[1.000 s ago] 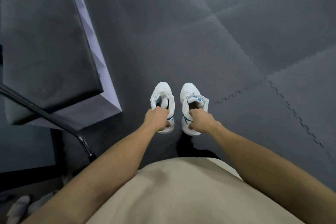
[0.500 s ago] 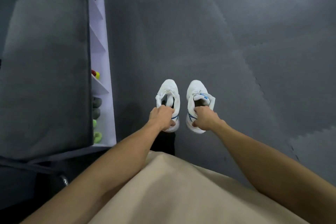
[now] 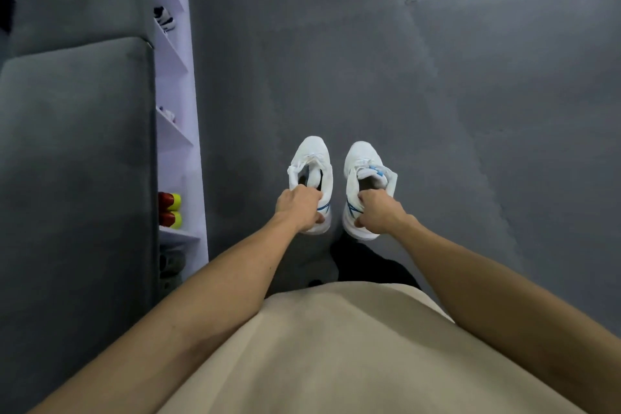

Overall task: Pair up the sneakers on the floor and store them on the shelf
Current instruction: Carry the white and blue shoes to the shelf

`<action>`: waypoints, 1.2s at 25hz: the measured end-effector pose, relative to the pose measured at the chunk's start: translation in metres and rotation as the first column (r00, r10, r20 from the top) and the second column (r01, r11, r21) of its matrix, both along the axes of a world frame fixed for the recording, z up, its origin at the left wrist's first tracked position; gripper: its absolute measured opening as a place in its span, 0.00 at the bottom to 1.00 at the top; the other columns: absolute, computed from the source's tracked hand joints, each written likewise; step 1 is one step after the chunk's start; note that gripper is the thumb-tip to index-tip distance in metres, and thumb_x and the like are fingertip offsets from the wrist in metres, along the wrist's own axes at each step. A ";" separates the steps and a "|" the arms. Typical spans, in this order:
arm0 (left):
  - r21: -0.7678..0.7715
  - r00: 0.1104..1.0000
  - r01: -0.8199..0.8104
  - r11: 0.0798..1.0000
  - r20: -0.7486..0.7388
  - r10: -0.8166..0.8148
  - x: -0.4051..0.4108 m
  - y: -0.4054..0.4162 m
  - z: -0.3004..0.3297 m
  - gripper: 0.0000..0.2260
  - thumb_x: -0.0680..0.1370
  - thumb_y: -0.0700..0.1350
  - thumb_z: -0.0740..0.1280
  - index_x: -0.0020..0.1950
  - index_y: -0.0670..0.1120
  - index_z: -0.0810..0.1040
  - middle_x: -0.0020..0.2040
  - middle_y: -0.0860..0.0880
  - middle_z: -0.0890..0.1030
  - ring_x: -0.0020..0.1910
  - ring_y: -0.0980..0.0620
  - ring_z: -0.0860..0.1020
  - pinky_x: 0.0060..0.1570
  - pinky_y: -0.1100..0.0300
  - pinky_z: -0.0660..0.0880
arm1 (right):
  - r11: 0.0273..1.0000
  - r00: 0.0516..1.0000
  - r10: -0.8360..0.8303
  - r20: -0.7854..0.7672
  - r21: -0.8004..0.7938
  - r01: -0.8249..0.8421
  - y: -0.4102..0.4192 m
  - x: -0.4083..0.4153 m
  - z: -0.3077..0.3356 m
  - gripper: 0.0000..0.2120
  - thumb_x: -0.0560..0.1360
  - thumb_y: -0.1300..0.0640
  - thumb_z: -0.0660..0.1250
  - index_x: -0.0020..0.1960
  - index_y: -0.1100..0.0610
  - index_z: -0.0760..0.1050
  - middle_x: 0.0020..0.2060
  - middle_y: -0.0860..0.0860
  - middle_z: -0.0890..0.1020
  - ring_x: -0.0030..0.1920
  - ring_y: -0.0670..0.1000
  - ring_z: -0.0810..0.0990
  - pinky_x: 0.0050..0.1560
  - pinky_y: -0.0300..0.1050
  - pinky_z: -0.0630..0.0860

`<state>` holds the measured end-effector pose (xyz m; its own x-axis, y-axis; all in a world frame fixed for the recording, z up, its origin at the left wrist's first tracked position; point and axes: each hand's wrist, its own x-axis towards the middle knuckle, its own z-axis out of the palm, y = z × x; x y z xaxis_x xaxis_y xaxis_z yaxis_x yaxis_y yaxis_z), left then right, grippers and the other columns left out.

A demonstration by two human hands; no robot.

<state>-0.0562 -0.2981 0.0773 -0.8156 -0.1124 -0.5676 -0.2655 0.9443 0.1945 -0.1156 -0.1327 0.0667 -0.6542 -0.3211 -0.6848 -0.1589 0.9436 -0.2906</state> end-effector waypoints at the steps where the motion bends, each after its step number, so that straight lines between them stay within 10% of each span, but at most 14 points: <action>1: -0.006 1.000 -0.013 1.000 -0.005 0.013 -0.031 -0.012 -0.003 0.12 0.75 0.53 0.70 0.54 0.48 0.77 0.54 0.44 0.80 0.53 0.40 0.78 0.47 0.53 0.72 | 1.000 1.000 0.008 0.002 0.005 -0.008 -0.012 -0.033 -0.003 0.11 0.72 0.55 0.70 0.46 0.56 0.69 0.48 0.54 0.77 0.50 0.59 0.77 0.53 0.52 0.73; 30: 0.008 0.954 -0.274 0.962 -0.122 0.273 -0.807 -0.437 0.007 0.11 0.77 0.51 0.68 0.56 0.47 0.78 0.53 0.44 0.79 0.50 0.42 0.79 0.44 0.54 0.71 | 0.946 0.941 0.323 -0.099 0.037 -0.321 -0.464 -0.846 0.025 0.10 0.72 0.55 0.70 0.45 0.55 0.68 0.46 0.52 0.74 0.46 0.56 0.74 0.59 0.56 0.73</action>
<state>-0.8635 -0.7349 0.0840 -0.8151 -0.3458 -0.4648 -0.4892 0.8406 0.2326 -0.9612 -0.5970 0.0916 -0.5851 -0.5135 -0.6277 -0.4834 0.8423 -0.2385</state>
